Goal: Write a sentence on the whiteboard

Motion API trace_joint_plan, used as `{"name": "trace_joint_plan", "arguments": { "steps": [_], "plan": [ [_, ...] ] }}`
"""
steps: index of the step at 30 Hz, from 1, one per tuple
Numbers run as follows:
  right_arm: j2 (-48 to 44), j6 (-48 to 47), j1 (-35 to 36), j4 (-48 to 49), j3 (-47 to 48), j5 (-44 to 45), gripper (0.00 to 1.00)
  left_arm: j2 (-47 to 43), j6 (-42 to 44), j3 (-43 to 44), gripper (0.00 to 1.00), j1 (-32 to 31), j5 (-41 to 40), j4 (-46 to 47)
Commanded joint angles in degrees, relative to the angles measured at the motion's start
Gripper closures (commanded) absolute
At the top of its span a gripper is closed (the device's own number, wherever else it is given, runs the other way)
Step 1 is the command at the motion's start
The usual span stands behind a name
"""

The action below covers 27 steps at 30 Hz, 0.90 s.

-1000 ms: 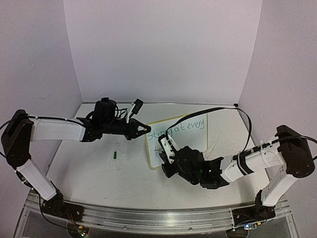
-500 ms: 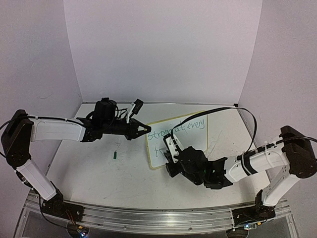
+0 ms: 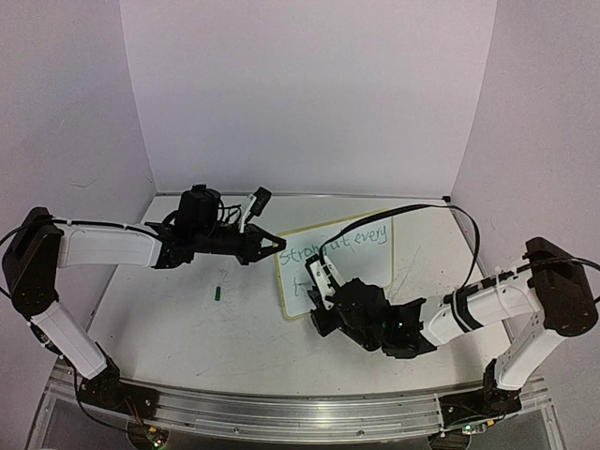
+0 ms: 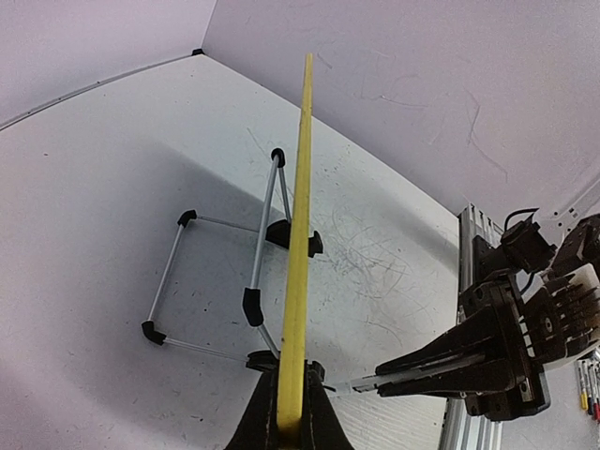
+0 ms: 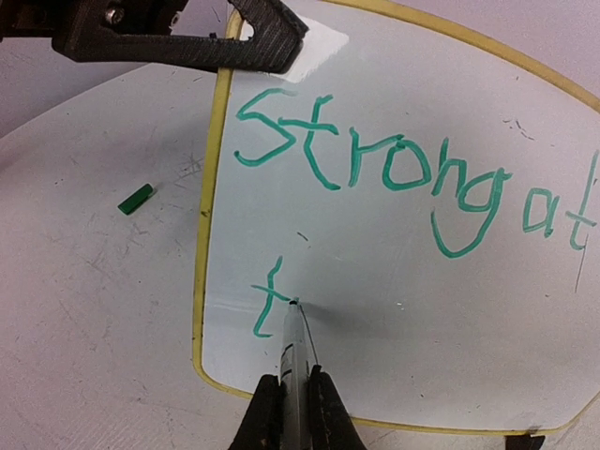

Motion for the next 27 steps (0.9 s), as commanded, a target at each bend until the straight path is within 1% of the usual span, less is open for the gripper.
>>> {"name": "trace_joint_plan", "arguments": {
  "steps": [1,27],
  "plan": [
    [0.8,-0.1,-0.1,1.0,2.1,2.3,1.00,-2.8,1.9,1.9,1.00,0.2,-2.1,0.5],
    [2.0,3.6,-0.1,-3.5,0.7,0.2,1.00,-2.4,1.7,2.1,1.00,0.2,-1.8,0.5]
  ]
}}
